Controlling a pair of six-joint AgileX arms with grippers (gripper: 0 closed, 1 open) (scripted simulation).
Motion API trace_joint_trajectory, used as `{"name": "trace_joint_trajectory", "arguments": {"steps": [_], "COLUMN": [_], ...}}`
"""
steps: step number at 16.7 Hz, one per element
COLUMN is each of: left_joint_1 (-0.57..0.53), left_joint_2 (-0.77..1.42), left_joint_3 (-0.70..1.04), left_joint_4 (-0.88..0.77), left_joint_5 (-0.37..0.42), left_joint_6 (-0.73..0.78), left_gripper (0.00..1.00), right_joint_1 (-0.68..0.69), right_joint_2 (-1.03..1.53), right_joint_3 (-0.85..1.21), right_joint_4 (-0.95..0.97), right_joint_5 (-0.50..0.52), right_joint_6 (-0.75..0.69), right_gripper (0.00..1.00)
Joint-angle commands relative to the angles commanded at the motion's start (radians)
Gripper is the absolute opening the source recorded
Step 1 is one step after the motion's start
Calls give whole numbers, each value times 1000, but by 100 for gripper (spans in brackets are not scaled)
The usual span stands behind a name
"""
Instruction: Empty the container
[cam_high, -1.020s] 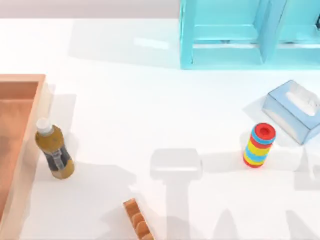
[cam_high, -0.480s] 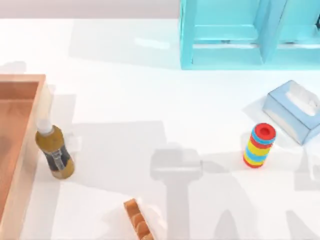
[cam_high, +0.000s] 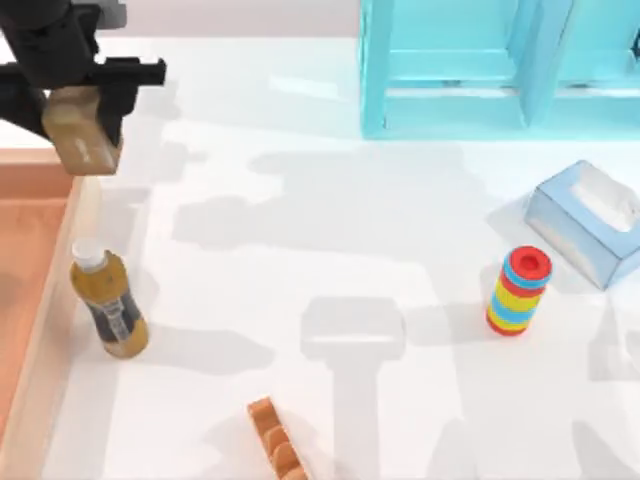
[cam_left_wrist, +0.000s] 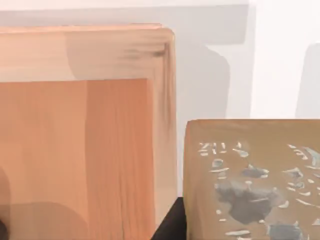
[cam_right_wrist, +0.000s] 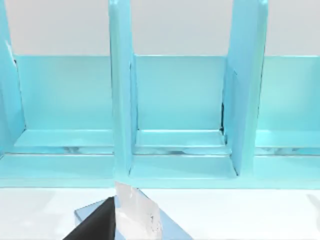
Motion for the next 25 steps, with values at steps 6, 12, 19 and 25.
{"name": "trace_joint_trajectory", "arguments": {"steps": [6,12,19,25], "left_joint_1": [-112,-110,-141,-114], "left_joint_2": [231,254,269,258], "left_joint_3": [215,227,124,60], "left_joint_4": [-22,-24,100,150], "left_joint_5": [-18,-21,-1,-22], "left_joint_6": [-128,-136,-123,-137], "left_gripper": [0,0,0,0], "right_joint_1": [0,0,0,0], "right_joint_2": [0,0,0,0], "right_joint_3": [0,0,0,0], "right_joint_4": [0,0,0,0], "right_joint_5": [0,0,0,0], "right_joint_6": [0,0,0,0], "right_gripper": [100,100,100,100]}}
